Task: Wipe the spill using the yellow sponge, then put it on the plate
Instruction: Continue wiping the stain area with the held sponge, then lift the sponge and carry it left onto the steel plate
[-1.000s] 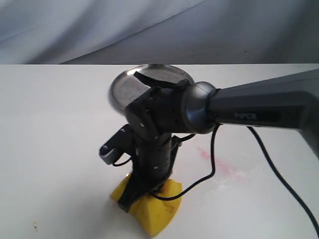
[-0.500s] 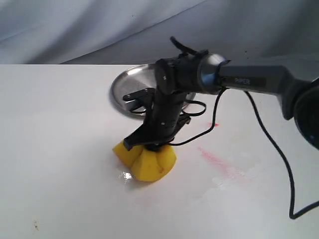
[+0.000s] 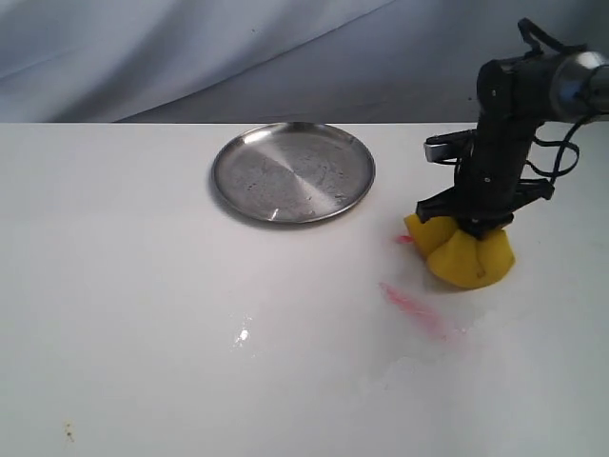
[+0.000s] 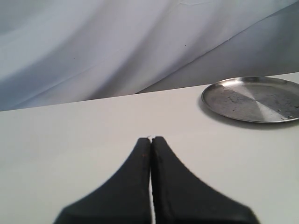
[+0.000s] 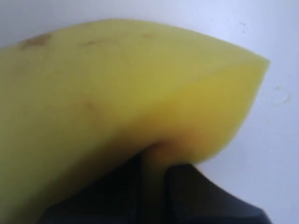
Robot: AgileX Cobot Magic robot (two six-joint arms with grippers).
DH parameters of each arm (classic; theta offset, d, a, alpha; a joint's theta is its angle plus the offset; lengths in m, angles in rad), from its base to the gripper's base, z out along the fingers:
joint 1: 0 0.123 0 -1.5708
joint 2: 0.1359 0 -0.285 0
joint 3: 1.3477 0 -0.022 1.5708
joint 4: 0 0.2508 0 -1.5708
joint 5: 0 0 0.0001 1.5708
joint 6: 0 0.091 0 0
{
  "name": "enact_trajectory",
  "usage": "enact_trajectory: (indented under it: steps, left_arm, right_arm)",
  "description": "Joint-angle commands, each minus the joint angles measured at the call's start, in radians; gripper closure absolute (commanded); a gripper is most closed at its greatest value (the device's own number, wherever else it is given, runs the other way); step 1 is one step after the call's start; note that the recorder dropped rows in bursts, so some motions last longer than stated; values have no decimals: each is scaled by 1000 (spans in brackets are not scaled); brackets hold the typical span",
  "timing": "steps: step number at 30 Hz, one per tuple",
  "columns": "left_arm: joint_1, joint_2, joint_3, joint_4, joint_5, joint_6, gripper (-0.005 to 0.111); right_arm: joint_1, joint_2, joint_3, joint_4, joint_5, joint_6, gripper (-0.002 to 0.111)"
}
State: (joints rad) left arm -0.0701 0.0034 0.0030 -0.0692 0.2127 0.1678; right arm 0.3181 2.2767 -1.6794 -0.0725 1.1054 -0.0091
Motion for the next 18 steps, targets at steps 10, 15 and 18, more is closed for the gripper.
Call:
enact_trajectory:
  steps: [10, 15, 18]
  left_arm:
    - [1, -3, -3, 0, -7, -8, 107]
    - [1, -3, -3, 0, -7, -8, 107]
    - [1, -3, -3, 0, -7, -8, 107]
  right_arm:
    - [117, -204, 305, 228, -139, -218, 108]
    - [218, -292, 305, 361, -257, -256, 108]
    - [264, -328, 305, 406, -363, -260, 108]
